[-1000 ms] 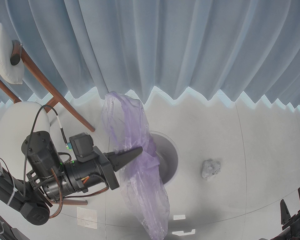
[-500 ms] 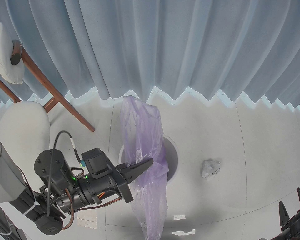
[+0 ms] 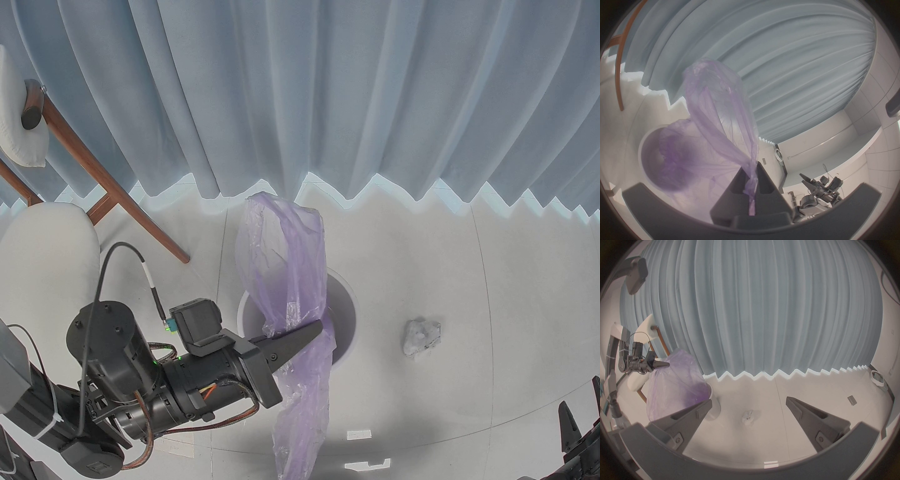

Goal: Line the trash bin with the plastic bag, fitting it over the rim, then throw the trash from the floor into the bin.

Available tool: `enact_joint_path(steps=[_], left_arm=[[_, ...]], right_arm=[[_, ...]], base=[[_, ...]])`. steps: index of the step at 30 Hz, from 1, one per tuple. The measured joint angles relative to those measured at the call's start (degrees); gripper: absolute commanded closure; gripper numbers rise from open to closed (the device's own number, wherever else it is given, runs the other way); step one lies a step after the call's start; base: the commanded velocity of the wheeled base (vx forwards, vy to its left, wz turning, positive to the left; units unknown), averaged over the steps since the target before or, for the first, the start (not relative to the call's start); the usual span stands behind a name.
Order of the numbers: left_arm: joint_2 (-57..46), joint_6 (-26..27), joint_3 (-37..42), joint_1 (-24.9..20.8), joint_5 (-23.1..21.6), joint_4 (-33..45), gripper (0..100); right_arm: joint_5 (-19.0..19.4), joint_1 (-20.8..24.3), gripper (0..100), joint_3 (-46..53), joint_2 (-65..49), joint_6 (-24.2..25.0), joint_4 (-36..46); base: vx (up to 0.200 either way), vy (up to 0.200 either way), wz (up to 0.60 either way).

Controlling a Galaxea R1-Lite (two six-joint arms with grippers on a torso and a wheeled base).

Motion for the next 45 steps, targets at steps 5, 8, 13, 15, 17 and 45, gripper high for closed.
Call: enact_joint_path(steps=[5, 8, 13, 15, 17, 45], left_arm=[[-1.0, -1.8, -0.2, -1.2, 0.4, 0.5, 100], [-1.1, -3.3, -0.5, -1.4, 1.0, 0.6, 100], [-0.7, -5.9, -1.5, -1.6, 2.2, 0.9, 100], [-0.5, -6.7, -2.0, -1.7, 2.7, 0.9, 100], [-0.3, -7.4, -2.5, -1.8, 3.2, 1.0, 100], [4.4, 7.5, -3.8, -0.5, 12.1, 1.1, 100]], right_arm=[[0.0, 0.2, 0, -4.4, 1.5, 6.5, 0.1], [1.1, 0.5, 0, -11.0, 5.0, 10.0, 2.0], [7.8, 2.0, 0, -20.8, 15.0, 14.4, 3.8], [10.8, 2.8, 0, -23.1, 19.8, 15.7, 3.9], [14.3, 3.8, 0, -24.5, 24.7, 16.9, 3.5], [28.4, 28.1, 0, -26.6, 62.7, 32.6, -28.9]], base=[[0.000, 0.000, 0.00], [0.000, 0.000, 0.00], [0.000, 0.000, 0.00], [0.000, 0.000, 0.00], [0.000, 0.000, 0.00], [0.000, 0.000, 0.00]])
